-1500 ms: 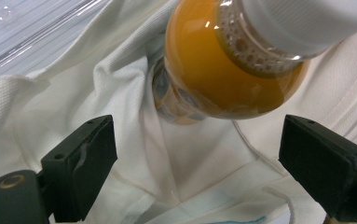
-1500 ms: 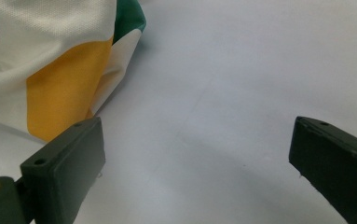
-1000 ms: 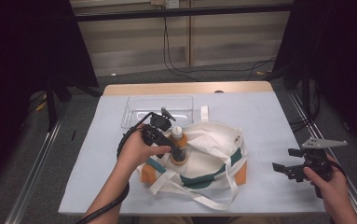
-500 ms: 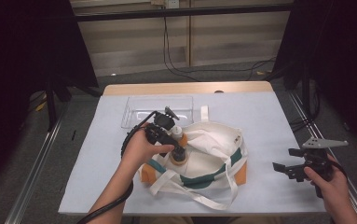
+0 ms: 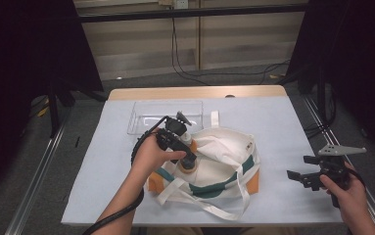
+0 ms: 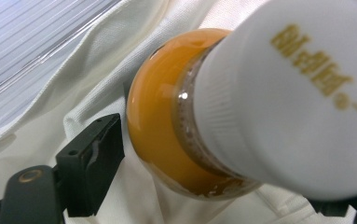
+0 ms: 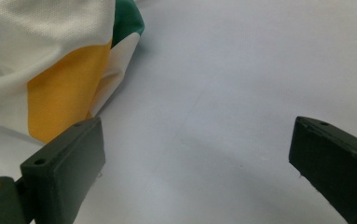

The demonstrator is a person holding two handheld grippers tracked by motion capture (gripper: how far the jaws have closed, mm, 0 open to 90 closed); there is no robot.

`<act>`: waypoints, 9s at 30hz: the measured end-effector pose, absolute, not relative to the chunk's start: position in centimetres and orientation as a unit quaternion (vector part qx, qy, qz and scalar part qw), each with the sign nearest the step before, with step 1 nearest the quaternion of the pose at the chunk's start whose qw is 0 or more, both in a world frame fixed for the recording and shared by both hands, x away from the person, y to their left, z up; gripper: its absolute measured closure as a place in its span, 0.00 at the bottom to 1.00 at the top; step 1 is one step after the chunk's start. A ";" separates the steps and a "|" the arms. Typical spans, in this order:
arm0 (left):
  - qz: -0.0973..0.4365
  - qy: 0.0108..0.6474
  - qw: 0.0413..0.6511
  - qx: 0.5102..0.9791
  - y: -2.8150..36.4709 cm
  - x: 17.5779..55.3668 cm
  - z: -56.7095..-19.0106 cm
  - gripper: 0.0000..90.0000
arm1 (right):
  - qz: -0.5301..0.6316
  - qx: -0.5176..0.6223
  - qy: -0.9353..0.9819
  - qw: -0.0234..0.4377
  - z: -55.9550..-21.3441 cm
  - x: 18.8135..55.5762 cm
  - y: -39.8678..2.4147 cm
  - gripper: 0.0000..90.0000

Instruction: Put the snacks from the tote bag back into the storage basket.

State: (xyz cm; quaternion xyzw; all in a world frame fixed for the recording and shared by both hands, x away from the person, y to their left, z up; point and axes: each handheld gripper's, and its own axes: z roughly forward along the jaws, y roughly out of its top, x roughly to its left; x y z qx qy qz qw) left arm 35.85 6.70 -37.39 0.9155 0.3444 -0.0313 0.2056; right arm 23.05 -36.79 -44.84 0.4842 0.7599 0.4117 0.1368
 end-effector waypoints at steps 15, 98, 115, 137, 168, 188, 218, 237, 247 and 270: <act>-0.021 0.333 0.193 0.923 6.2 36.0 -37.4 0.27 | 0.413 0.484 0.759 0.137 -44.8 23.0 -36.8 0.04; -0.023 0.308 0.133 0.942 3.8 37.4 -29.1 0.33 | 0.419 0.482 0.758 0.136 -44.7 23.1 -36.9 0.04; -0.027 0.304 0.131 0.943 3.2 38.1 -27.5 0.33 | 0.419 0.482 0.758 0.136 -44.6 23.0 -36.8 0.04; -0.032 0.311 0.133 0.941 3.1 39.0 -26.3 0.33 | 0.422 0.482 0.756 0.137 -44.6 23.0 -37.0 0.04; -0.028 0.318 0.135 0.938 3.3 41.6 -25.6 0.33 | 0.420 0.480 0.758 0.136 -44.7 23.0 -36.9 0.04; -0.029 0.320 0.141 0.936 3.1 42.8 -25.4 0.33 | 0.420 0.480 0.758 0.135 -44.7 23.0 -36.9 0.04; -0.019 0.341 0.143 0.929 3.5 45.2 -26.2 0.33 | 0.420 0.480 0.759 0.133 -44.8 23.2 -36.9 0.04; -0.018 0.342 0.136 0.930 3.1 46.4 -27.7 0.33 | 0.420 0.480 0.759 0.133 -44.8 23.2 -36.9 0.04; -0.016 0.342 0.134 0.930 2.7 46.9 -28.5 0.33 | 0.420 0.480 0.759 0.132 -44.8 23.2 -36.9 0.04; -0.010 0.340 0.122 0.932 1.4 47.1 -30.4 0.33 | 0.421 0.474 0.762 0.133 -44.8 23.2 -36.7 0.04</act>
